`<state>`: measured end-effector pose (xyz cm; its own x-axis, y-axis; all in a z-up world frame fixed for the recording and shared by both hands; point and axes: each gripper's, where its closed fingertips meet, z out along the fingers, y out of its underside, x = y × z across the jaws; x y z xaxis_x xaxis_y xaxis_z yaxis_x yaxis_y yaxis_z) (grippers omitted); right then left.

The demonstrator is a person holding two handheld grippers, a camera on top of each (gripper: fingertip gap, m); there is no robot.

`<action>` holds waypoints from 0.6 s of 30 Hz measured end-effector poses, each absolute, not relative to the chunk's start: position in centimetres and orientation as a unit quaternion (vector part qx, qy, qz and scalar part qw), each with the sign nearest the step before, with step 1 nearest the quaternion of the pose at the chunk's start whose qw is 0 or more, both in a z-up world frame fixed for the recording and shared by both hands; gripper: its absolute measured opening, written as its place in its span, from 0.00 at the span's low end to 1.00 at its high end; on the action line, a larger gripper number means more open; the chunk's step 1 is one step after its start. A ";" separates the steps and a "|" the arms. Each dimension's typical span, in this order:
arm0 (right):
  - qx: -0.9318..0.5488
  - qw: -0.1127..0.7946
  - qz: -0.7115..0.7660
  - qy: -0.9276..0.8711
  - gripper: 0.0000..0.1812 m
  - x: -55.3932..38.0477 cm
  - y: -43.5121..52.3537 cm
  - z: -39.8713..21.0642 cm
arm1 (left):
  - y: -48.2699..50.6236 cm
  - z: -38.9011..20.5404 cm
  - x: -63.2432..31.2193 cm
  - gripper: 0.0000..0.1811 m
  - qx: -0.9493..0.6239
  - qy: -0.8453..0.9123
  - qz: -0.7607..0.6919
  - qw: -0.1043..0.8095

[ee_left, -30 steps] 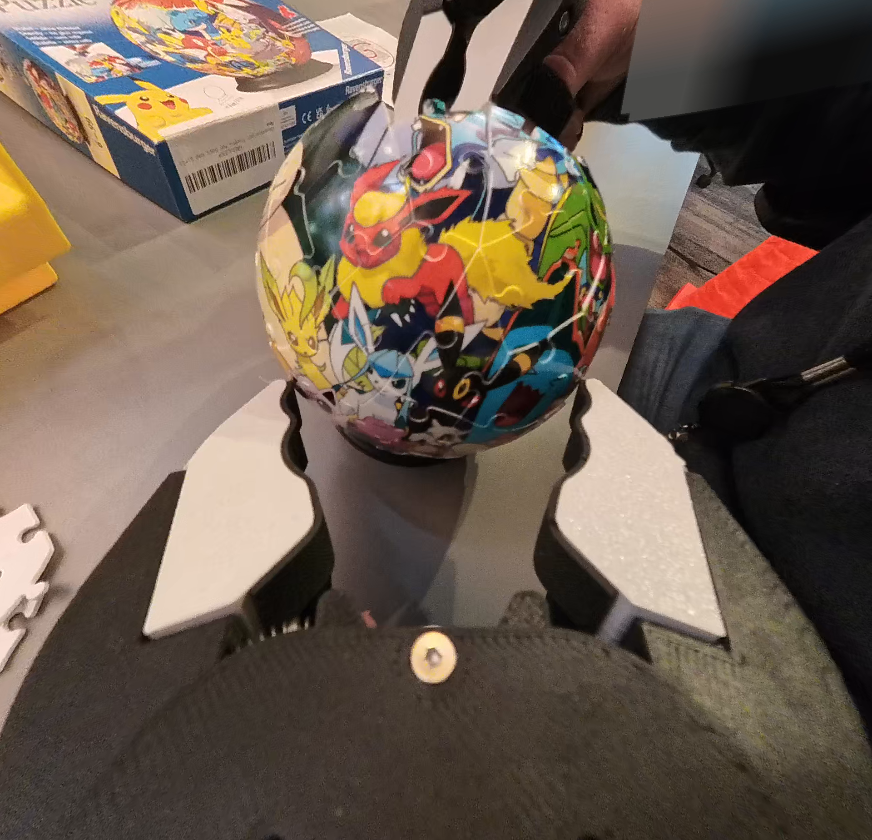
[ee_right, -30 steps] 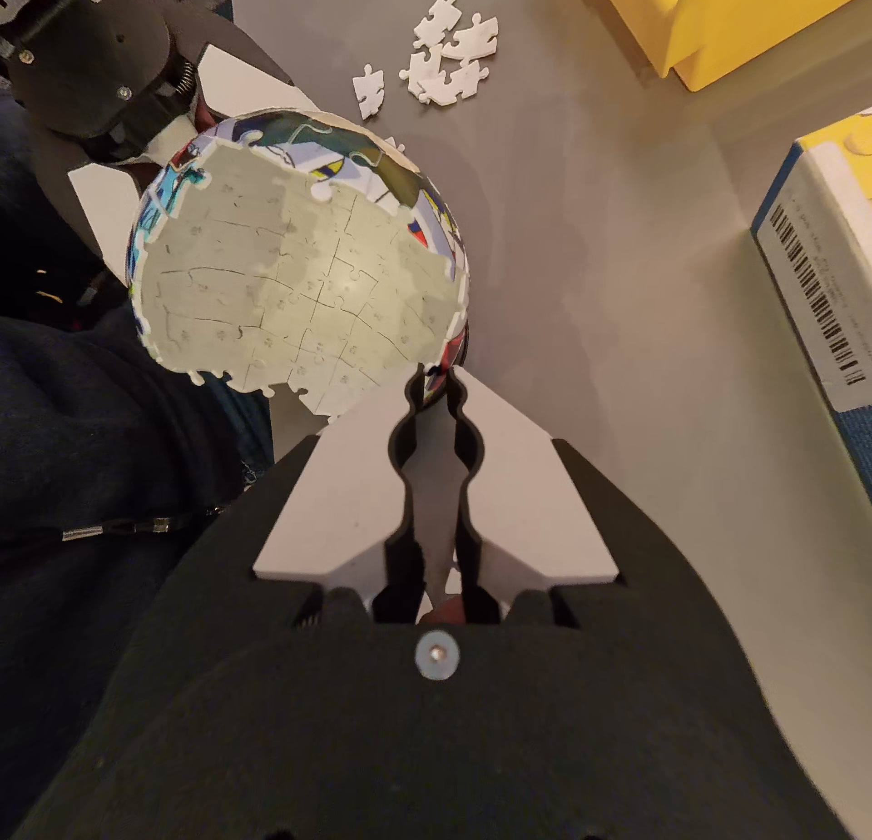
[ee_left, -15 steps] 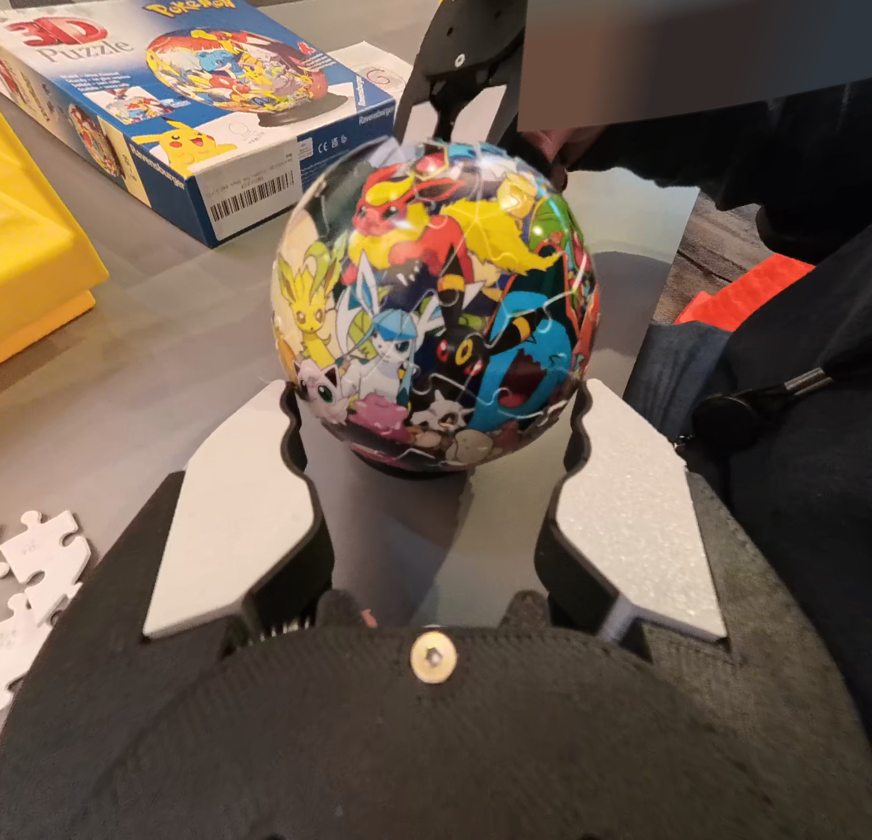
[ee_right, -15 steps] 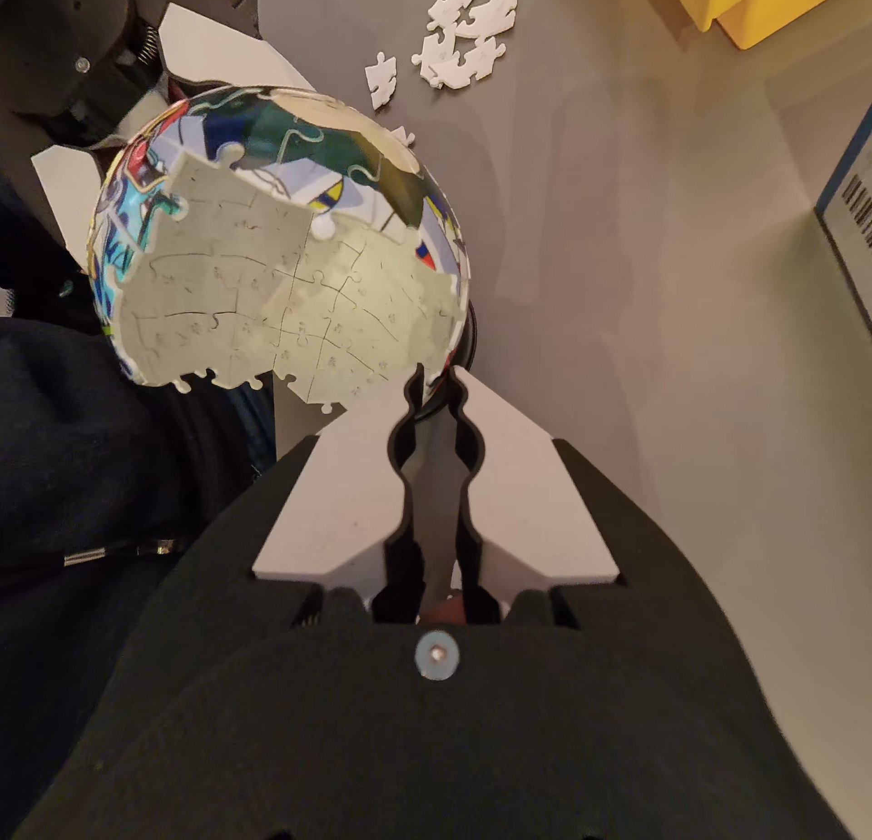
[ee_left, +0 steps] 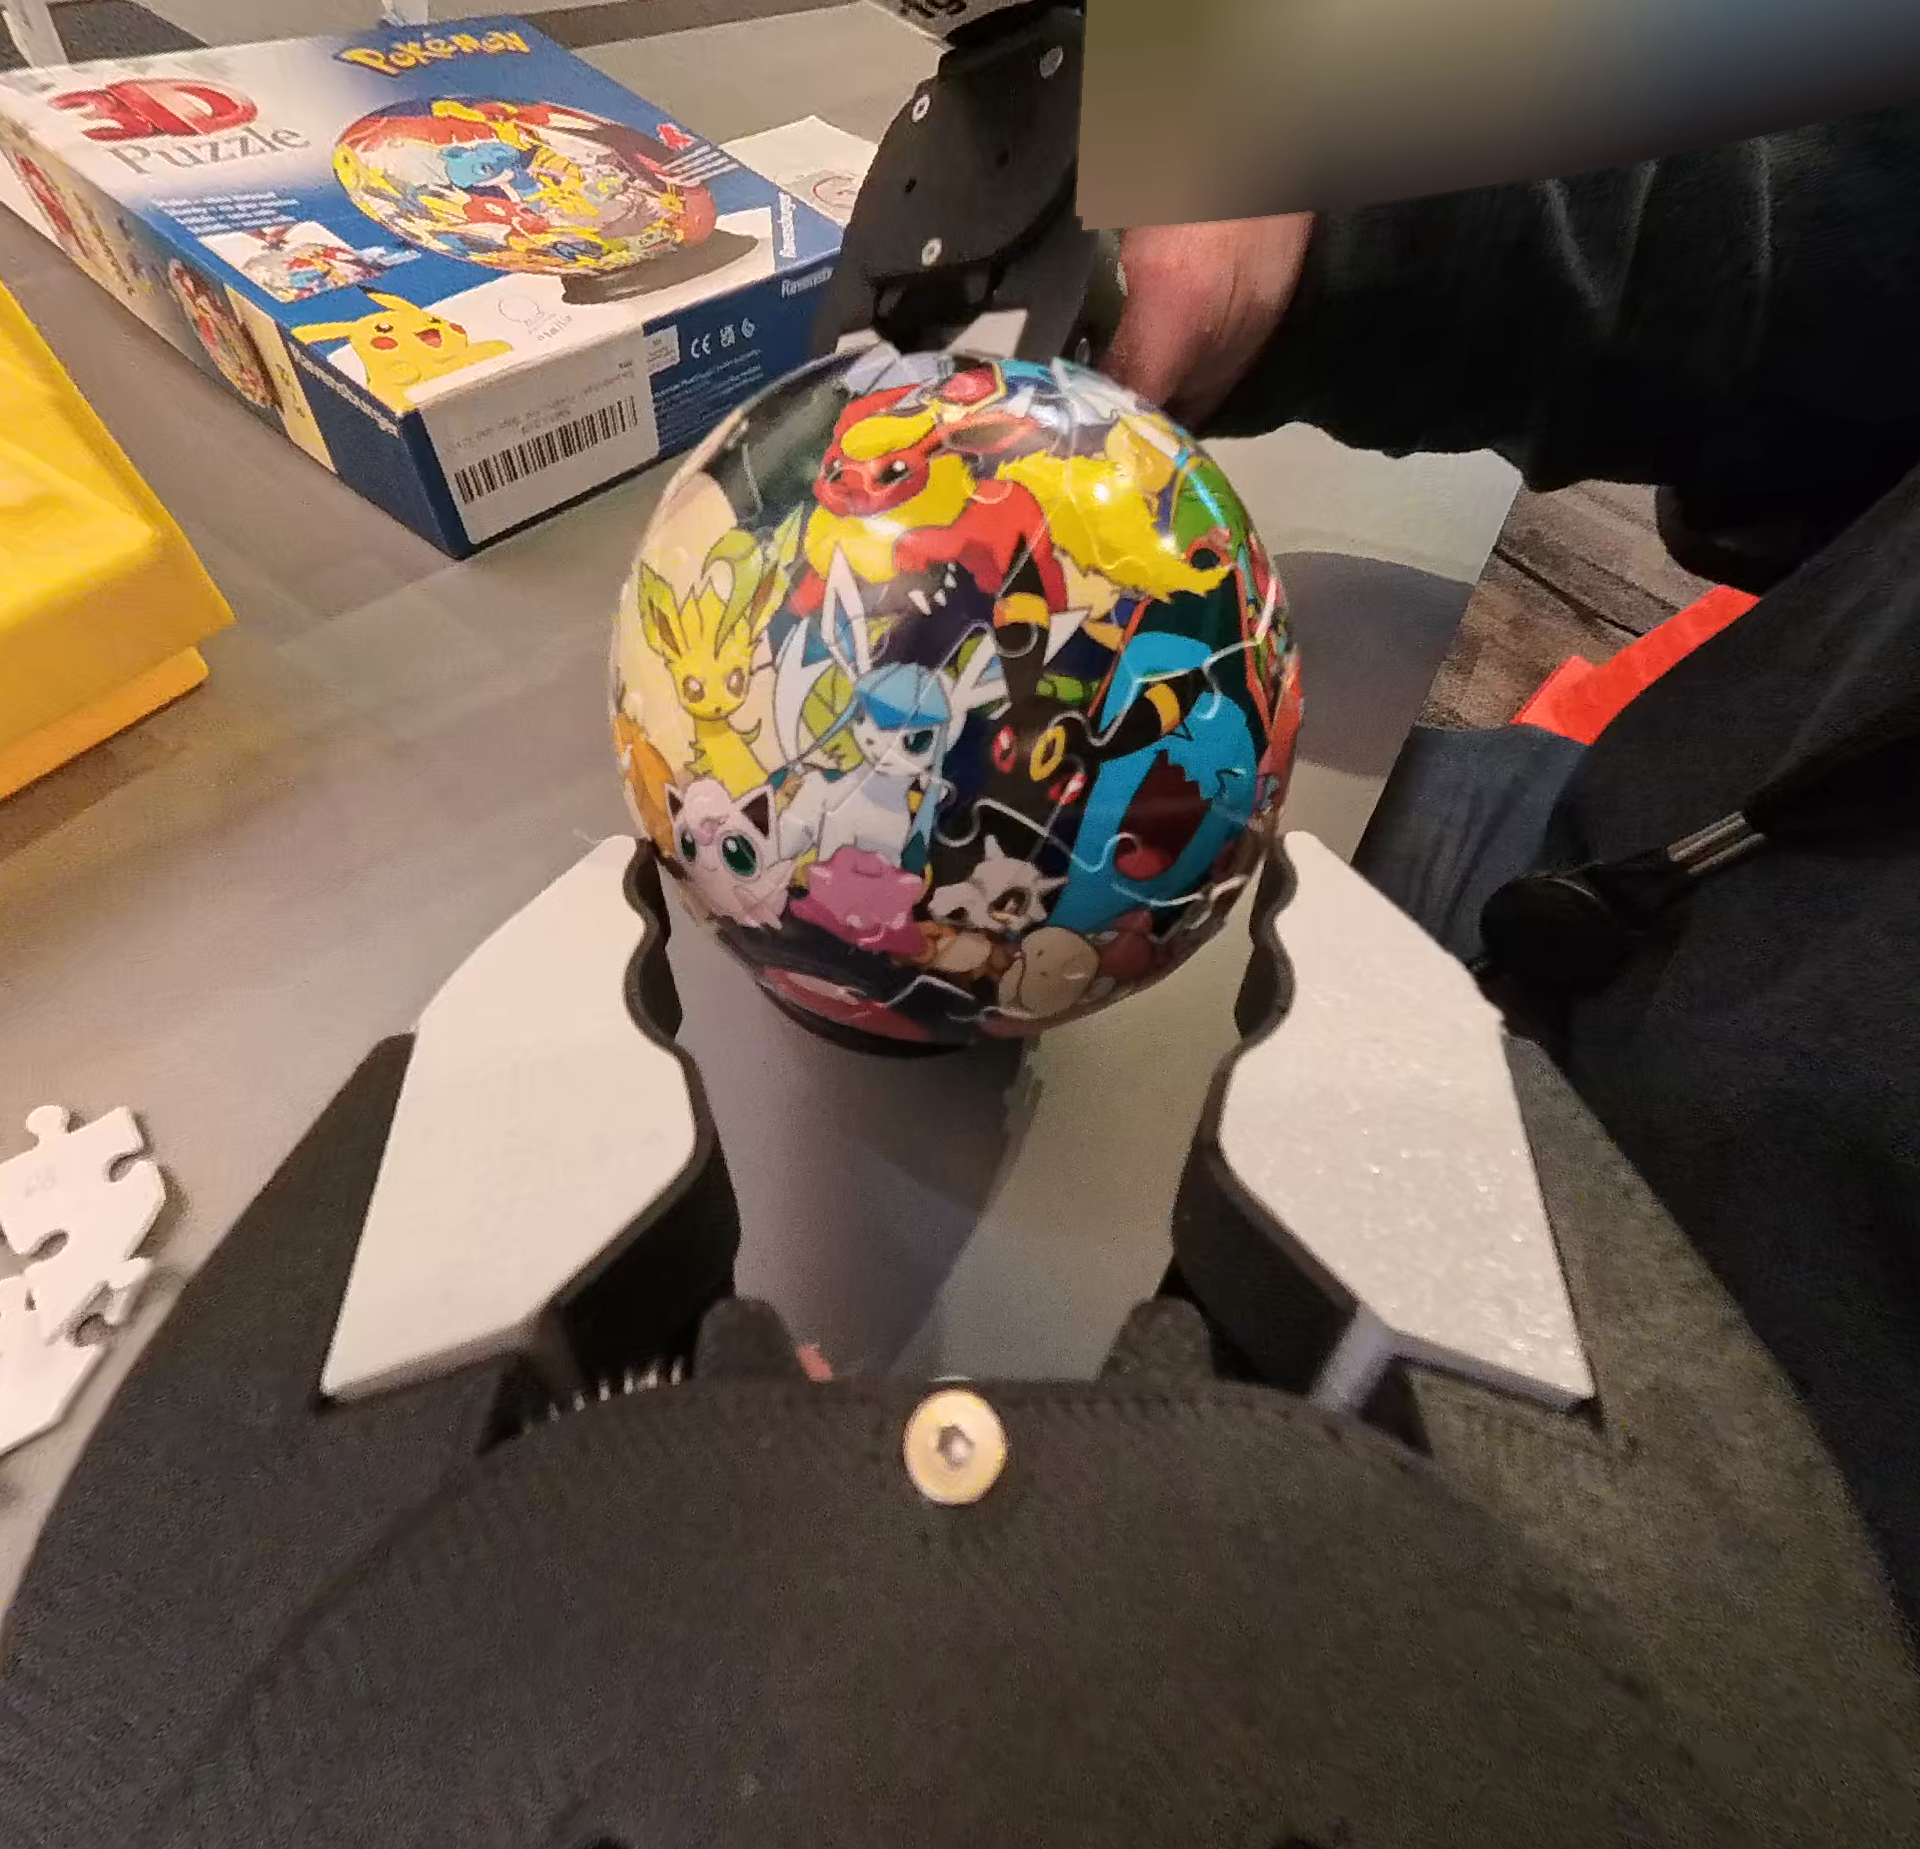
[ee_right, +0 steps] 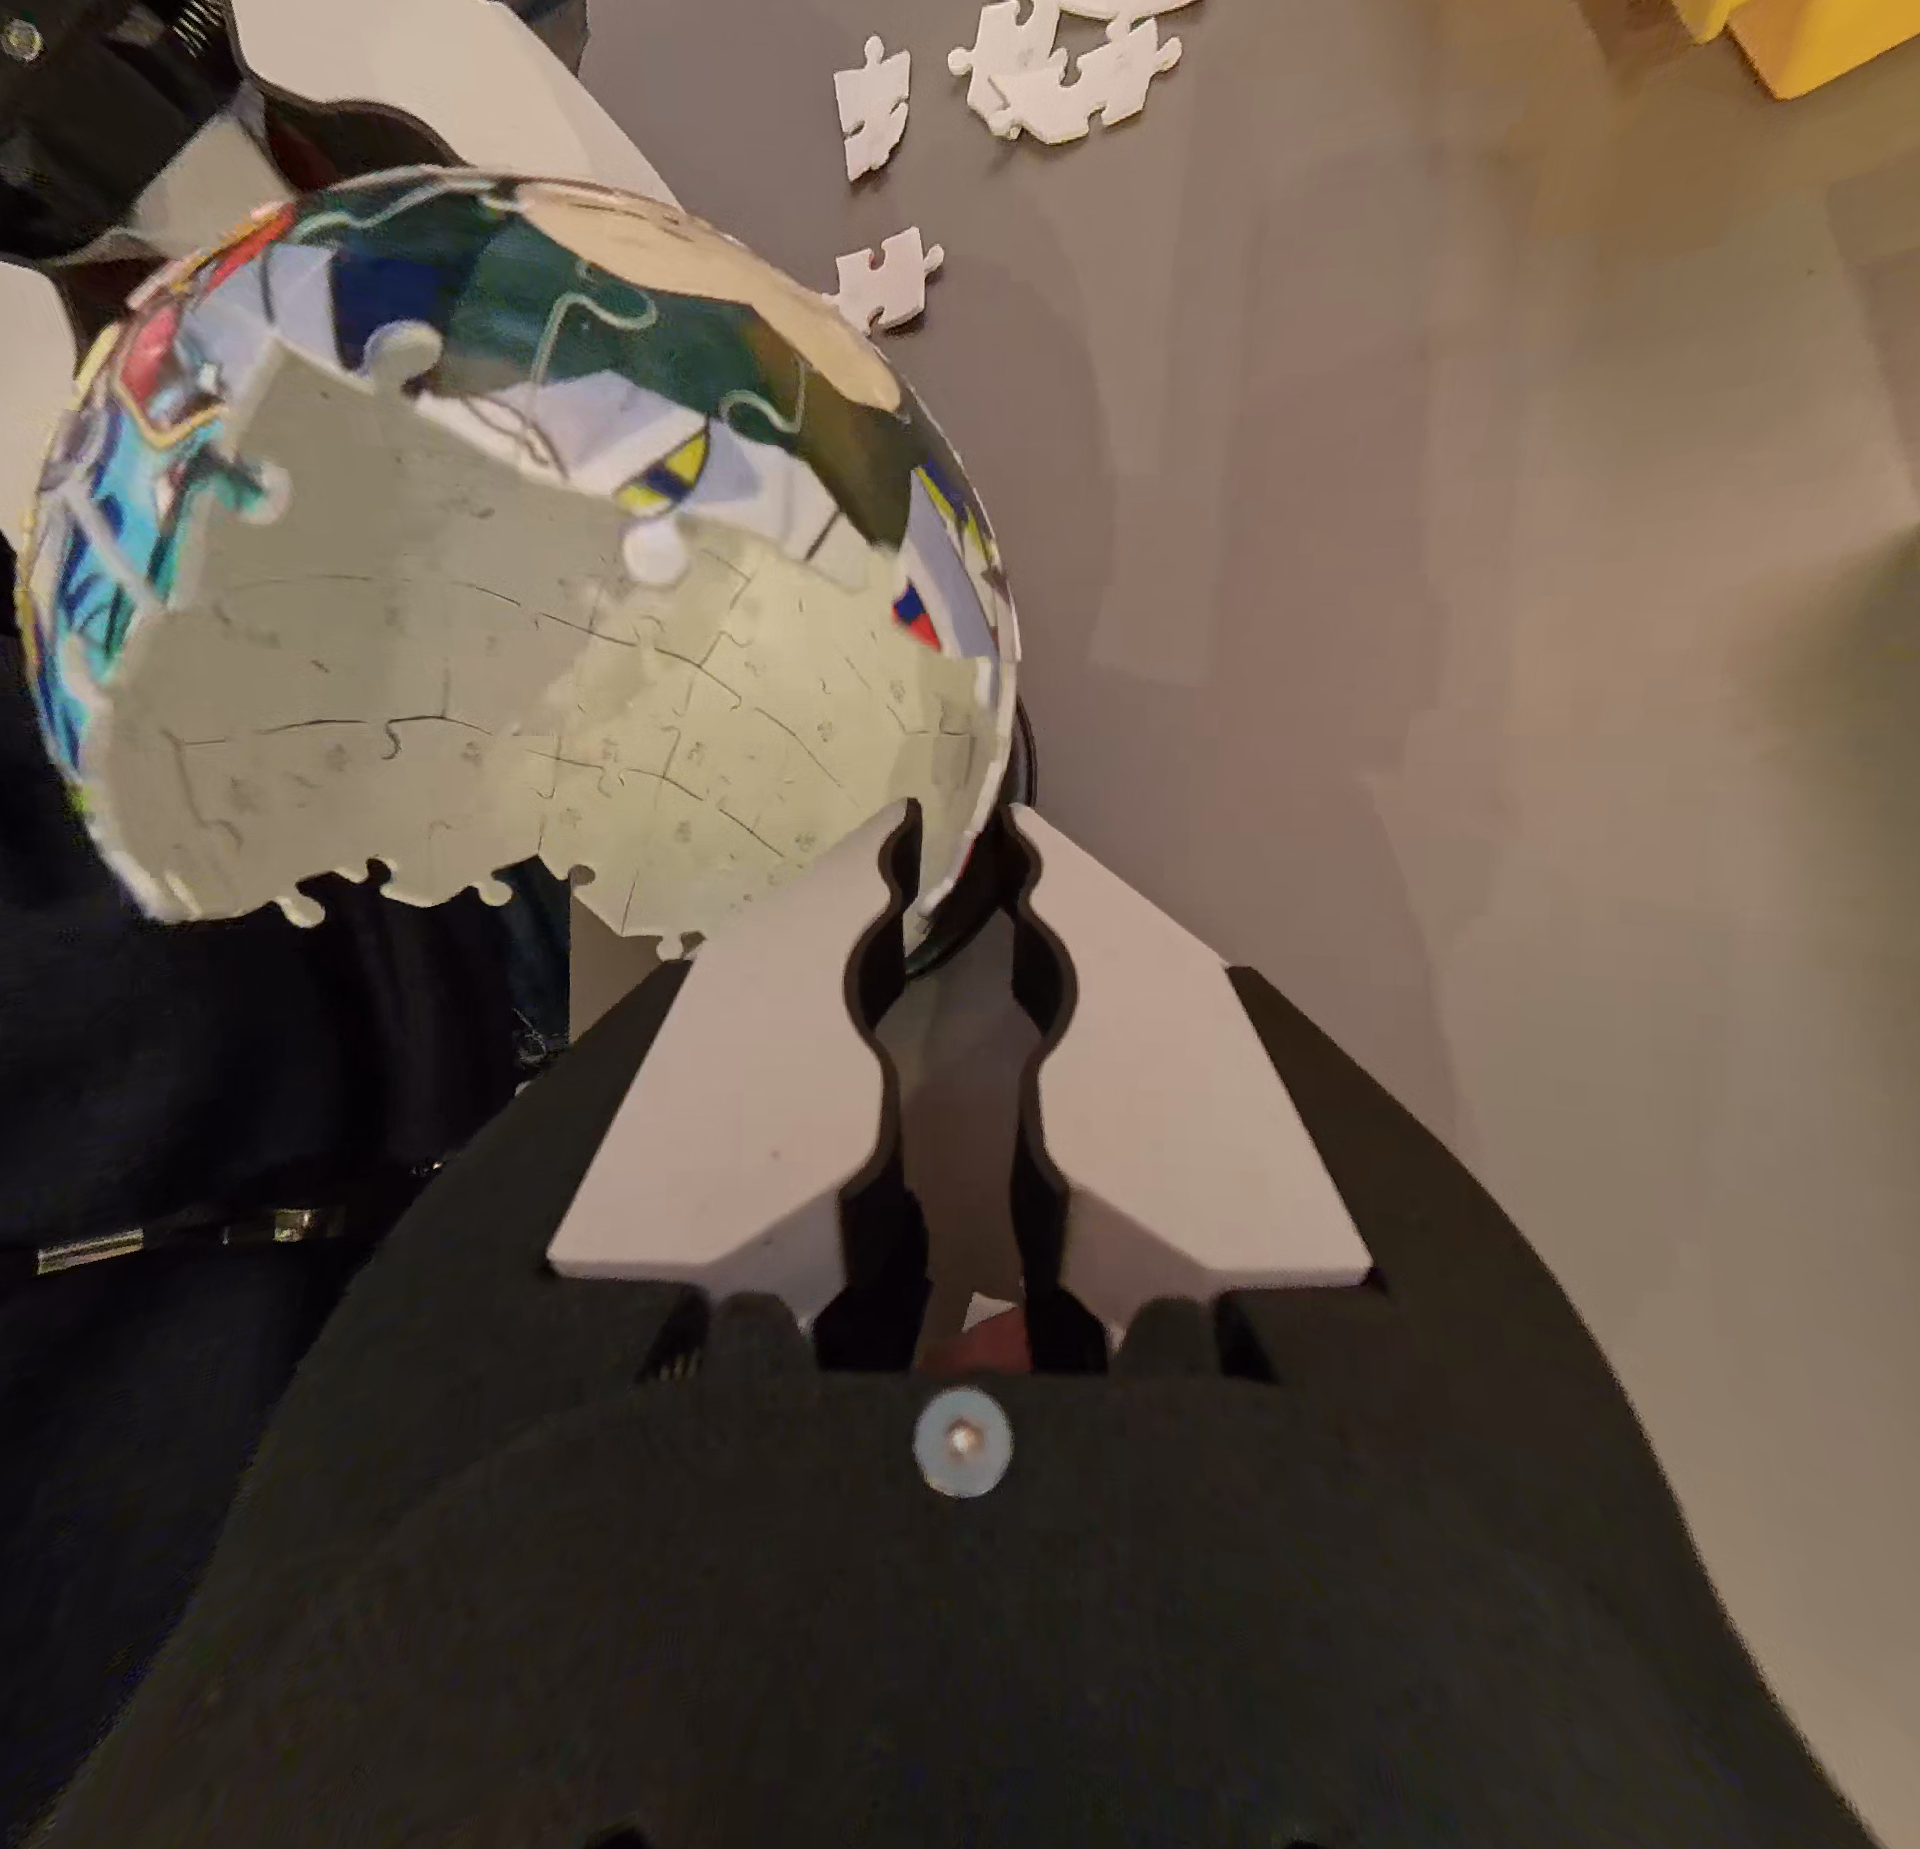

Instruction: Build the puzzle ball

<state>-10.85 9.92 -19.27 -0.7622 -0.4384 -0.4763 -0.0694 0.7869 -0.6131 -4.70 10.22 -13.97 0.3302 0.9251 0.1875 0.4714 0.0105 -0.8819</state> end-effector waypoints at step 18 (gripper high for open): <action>-0.163 0.222 -0.319 0.907 0.01 -13.5 10.3 -17.5 | 9.8 -15.2 -3.9 0.61 -0.677 -0.519 0.210 0.477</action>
<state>-13.47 10.27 -17.50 -0.8485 -0.4369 -0.2986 -0.1537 0.7434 -0.6510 -3.90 9.82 -15.22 0.3727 0.9038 0.2103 0.5026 -0.0060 -0.8645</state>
